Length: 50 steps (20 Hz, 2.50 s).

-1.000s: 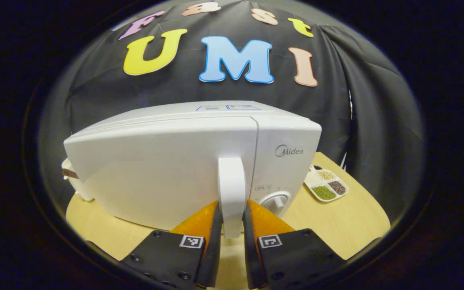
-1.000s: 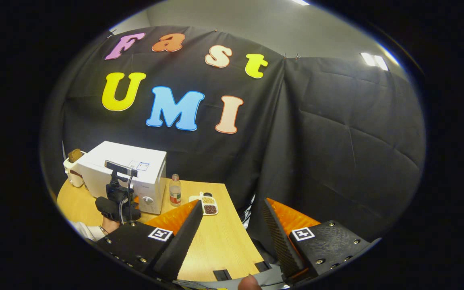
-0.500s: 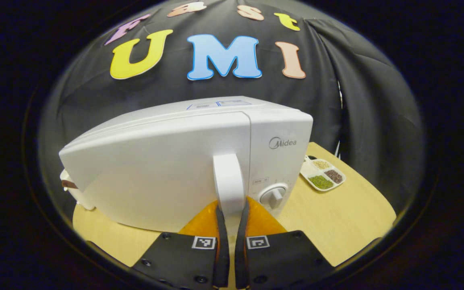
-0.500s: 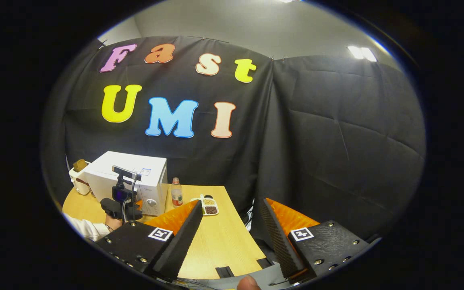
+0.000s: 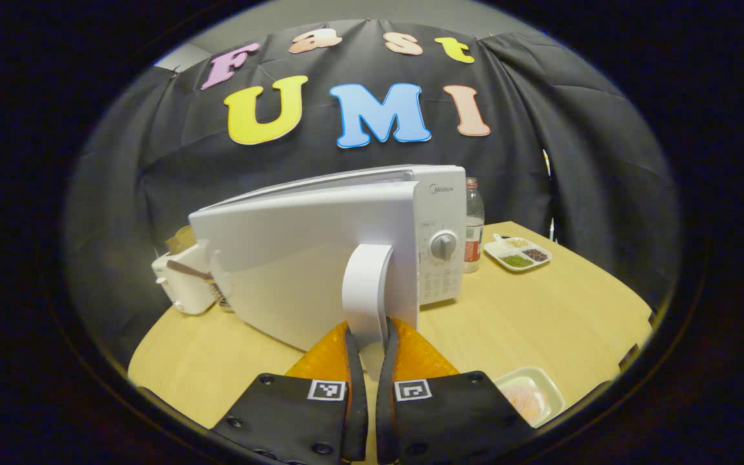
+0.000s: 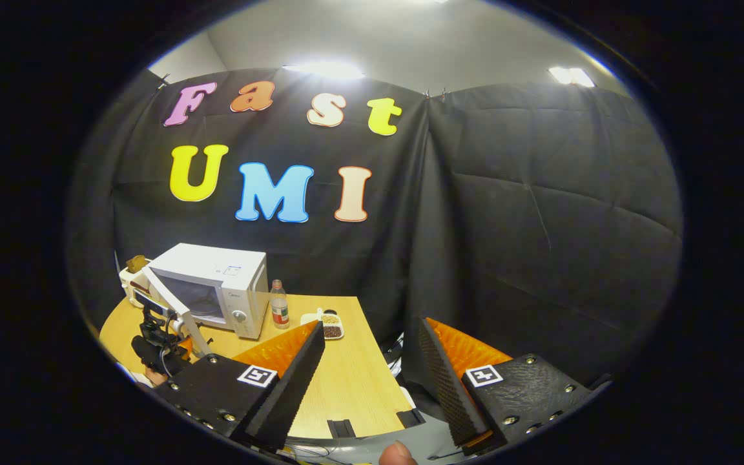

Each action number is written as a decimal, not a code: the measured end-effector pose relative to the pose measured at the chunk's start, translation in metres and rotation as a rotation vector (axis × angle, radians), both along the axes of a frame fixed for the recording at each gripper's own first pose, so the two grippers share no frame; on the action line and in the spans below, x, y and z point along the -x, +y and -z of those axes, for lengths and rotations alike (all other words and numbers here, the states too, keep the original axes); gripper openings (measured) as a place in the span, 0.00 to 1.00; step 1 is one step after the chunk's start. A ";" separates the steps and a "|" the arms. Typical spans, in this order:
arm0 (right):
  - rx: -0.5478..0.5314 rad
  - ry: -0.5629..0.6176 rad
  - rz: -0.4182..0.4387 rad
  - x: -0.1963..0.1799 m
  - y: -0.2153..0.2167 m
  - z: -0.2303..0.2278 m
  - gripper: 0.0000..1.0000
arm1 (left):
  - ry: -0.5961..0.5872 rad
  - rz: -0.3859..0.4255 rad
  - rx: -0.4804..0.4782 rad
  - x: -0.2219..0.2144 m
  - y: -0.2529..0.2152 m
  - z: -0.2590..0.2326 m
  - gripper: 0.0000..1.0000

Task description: Open the microwave oven with the left hand, put the food in, and close the microwave oven.

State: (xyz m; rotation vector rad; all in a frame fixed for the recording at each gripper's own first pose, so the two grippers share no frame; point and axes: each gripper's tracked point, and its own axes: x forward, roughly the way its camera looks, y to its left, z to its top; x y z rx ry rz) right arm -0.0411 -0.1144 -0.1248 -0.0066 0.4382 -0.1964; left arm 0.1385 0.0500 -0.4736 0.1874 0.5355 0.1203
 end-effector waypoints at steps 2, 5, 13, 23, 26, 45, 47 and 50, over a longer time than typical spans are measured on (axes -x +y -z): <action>-0.036 -0.009 -0.055 -0.002 0.006 0.002 0.91 | 0.034 -0.094 0.000 0.036 0.030 -0.005 0.11; -0.070 -0.044 -0.139 -0.008 0.017 0.003 0.91 | 0.073 -0.231 -0.047 0.085 0.089 -0.012 0.13; -0.116 0.031 -0.256 -0.007 0.079 0.039 0.91 | 0.066 -0.150 0.026 0.131 0.159 -0.020 0.13; -0.342 0.314 -0.248 -0.021 0.219 0.152 0.91 | 0.127 -0.043 0.150 0.152 0.201 -0.024 0.36; -0.334 0.408 -0.289 -0.021 0.245 0.188 0.92 | 0.063 -0.049 0.086 0.157 0.204 -0.048 0.36; -0.270 0.713 -0.559 -0.030 0.304 0.387 0.89 | 0.027 -0.496 -0.151 0.270 0.144 -0.211 0.84; -0.254 0.725 -0.579 -0.027 0.306 0.396 0.88 | 0.010 -0.537 -0.119 0.277 0.132 -0.222 0.92; -0.247 0.751 -0.556 -0.021 0.307 0.403 0.87 | -0.017 -0.568 -0.088 0.285 0.121 -0.233 0.87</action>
